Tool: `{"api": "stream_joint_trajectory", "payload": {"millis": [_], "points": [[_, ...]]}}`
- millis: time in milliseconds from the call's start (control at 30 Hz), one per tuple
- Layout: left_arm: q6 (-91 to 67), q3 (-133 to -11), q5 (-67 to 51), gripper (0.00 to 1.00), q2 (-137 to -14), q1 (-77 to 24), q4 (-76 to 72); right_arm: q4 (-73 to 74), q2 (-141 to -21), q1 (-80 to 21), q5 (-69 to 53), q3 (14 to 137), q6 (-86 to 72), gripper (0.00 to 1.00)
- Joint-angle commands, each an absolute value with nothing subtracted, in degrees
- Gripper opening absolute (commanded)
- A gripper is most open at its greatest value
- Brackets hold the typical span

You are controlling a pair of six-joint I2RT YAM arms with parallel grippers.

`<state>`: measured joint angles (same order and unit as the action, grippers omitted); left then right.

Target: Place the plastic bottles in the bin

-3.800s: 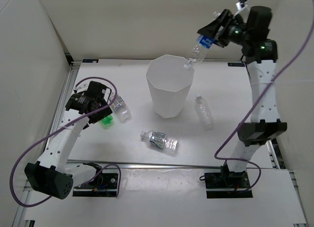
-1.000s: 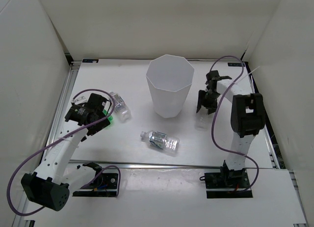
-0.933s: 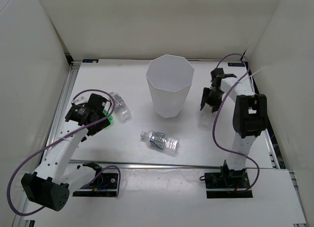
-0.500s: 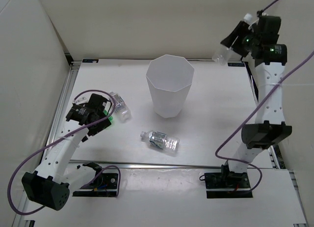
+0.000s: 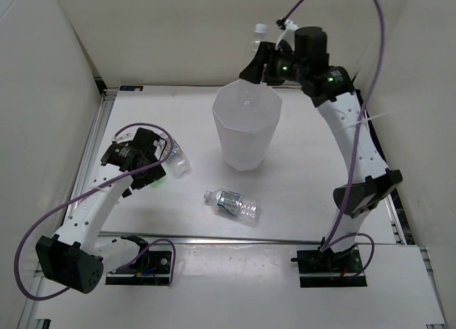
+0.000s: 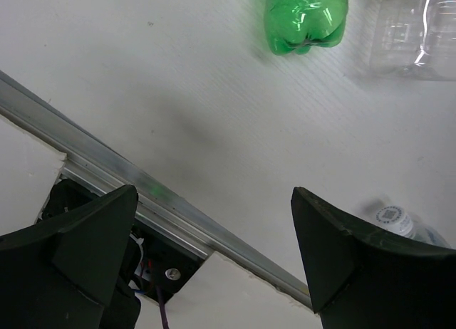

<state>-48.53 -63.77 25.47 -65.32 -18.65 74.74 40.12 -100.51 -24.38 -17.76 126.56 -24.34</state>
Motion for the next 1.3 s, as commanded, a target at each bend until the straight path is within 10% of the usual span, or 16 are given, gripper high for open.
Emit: {"api": "stream_joint_trajectory", "payload": {"millis": [0, 133, 200, 300, 1267], "points": [[-47.8, -66.4, 25.8, 1.0, -64.9, -19.4, 74.7, 38.8, -102.1, -26.9, -11.5, 127.0, -19.4, 0.52], [-47.8, -65.7, 25.8, 1.0, -63.6, -19.4, 75.3, 42.4, -105.1, -27.9, -8.4, 129.1, -18.1, 0.59], [-47.8, -65.2, 25.8, 1.0, -63.0, -19.4, 75.9, 43.0, -105.6, -27.9, -8.4, 129.6, -17.6, 0.87], [-47.8, -65.2, 26.3, 1.0, -62.5, -19.4, 76.5, 43.0, -104.2, -27.9, -7.3, 130.2, -17.1, 0.99], [-50.9, -72.9, 20.9, 1.0, -82.2, -6.1, 65.7, 52.6, -87.0, -26.4, -5.6, 115.6, -16.0, 0.99]]}}
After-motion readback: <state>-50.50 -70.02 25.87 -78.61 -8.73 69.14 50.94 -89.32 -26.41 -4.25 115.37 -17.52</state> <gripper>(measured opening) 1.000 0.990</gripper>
